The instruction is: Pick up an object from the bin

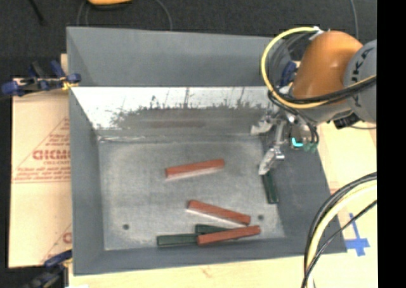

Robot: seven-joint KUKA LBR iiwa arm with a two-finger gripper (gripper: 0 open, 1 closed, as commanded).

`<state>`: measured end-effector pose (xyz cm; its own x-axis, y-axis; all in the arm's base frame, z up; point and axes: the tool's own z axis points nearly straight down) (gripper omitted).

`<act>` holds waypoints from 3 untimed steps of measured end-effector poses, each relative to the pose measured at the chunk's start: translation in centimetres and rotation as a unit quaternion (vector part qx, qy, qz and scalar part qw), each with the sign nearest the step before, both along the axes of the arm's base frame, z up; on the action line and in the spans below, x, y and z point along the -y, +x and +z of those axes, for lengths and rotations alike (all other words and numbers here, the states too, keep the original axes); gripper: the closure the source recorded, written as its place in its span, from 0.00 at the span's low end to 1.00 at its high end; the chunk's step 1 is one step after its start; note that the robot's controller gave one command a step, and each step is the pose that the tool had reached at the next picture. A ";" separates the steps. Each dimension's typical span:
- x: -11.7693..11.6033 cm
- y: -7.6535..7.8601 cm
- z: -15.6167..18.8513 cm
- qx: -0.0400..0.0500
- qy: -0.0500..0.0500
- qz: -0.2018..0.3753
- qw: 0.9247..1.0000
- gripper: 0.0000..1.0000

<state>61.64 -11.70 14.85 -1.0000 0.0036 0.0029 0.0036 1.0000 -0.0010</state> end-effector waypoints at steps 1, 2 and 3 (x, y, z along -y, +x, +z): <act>0.0 0.2 0.4 0.004 -0.001 0.001 1.000 0.00; -3.5 1.9 -2.9 0.008 -0.003 0.055 0.998 0.00; -7.2 1.1 -3.7 0.001 0.002 0.075 0.997 0.00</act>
Offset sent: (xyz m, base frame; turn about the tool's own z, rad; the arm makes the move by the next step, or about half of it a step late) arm 0.0326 0.0867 -0.0785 -0.2458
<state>62.79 -4.47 11.15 -0.9894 -0.1454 0.0000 -0.1454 0.9894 0.0019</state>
